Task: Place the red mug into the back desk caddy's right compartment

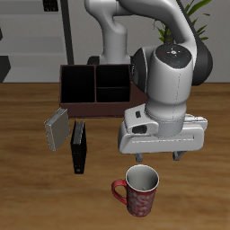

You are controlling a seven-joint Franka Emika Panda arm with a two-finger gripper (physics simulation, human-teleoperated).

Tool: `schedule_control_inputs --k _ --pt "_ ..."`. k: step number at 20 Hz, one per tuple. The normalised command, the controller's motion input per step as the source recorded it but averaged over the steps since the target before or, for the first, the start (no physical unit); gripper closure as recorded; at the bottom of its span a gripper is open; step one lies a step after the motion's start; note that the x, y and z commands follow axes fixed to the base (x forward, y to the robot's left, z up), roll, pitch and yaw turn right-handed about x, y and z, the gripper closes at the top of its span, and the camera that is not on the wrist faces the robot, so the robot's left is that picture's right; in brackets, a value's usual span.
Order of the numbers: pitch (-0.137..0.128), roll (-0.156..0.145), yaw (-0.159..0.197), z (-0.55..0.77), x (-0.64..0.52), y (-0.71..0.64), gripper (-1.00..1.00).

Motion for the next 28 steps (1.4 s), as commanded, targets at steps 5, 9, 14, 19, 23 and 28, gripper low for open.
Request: schedule_control_inputs --k 5,9,14,19,23,28 --pt "-0.011 -0.014 -0.037 -0.09 -0.04 0.13 -1.00" --pt "-0.006 -0.017 0.005 -0.09 0.03 0.05 -1.00" --pt "-0.052 -0.045 -0.024 -0.09 0.01 0.01 -1.00" --pt "-0.031 0.003 -0.001 -0.14 -0.05 0.14 -1.00" --pt "0.009 -0.006 -0.020 -0.15 0.01 0.03 -1.00" --pt "-0.010 -0.003 -0.020 -0.15 0.02 0.06 -1.00"
